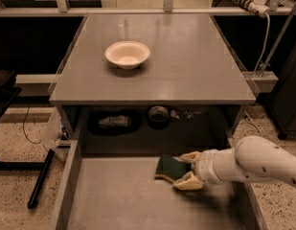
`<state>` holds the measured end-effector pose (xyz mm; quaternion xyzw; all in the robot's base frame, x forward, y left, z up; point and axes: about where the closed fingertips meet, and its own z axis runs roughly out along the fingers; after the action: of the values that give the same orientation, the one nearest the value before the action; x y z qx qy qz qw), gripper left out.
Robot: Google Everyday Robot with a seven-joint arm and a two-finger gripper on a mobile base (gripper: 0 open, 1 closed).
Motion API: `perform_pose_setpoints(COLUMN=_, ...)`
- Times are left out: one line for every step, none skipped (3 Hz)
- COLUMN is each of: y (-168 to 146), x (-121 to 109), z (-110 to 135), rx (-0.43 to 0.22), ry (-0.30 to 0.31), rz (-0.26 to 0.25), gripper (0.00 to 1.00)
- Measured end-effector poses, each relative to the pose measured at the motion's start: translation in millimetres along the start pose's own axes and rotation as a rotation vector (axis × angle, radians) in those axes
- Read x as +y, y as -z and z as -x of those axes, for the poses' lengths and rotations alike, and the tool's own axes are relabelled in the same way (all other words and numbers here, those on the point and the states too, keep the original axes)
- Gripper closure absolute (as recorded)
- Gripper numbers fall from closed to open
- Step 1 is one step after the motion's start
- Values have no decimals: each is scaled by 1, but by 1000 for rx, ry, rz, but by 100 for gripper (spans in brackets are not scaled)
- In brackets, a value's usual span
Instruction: Pick sponge from top drawer and place on counter
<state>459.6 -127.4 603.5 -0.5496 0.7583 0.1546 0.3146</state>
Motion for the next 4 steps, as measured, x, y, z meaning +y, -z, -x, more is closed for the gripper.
perform_pose_setpoints(y=0, x=0, z=0, rx=0, ry=0, rz=0, gripper=65)
perform_pose_setpoints(y=0, x=0, z=0, rx=0, ry=0, rz=0, gripper=88)
perform_pose_setpoints(y=10, x=0, z=4, rx=-8, ry=-12, rz=22, gripper=100)
perform_pose_setpoints(y=44, x=-9, z=36, rx=-54, ry=21, rz=36, gripper=100)
